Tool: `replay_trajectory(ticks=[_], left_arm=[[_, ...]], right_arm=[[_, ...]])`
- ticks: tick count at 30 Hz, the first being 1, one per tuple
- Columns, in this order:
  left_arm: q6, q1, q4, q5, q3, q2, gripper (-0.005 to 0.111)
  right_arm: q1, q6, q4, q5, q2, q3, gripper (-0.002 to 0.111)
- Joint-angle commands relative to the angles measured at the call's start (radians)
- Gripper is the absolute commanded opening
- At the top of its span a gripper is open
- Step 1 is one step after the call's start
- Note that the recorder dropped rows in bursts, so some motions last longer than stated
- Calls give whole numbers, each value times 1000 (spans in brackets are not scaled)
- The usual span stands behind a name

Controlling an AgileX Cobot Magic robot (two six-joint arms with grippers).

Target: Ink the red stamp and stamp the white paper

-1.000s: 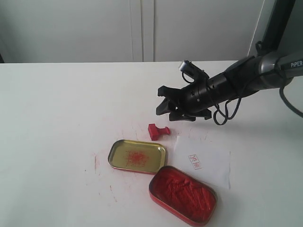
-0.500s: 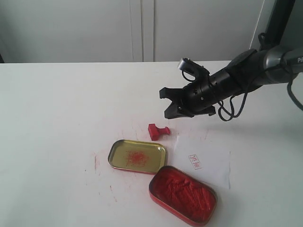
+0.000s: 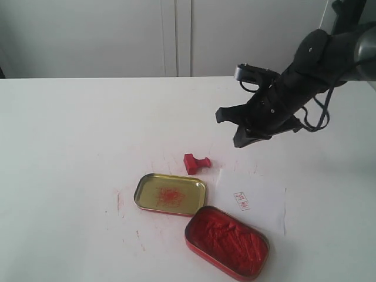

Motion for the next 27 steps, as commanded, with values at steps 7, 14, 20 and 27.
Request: replay_trajectory(ticks=[7, 14, 20, 27], left_arm=[[1, 2, -3, 0, 3, -3, 0], [1, 2, -3, 0, 3, -3, 0], [1, 2, -3, 0, 3, -3, 0], [1, 2, -3, 0, 3, -3, 0]], right_arm=[[-65, 181, -277, 128, -122, 46, 0], [-133, 175, -300, 142, -188, 108, 0], [-152, 177, -345, 147, -268, 161, 0], [-152, 177, -353, 155, -363, 228, 0]])
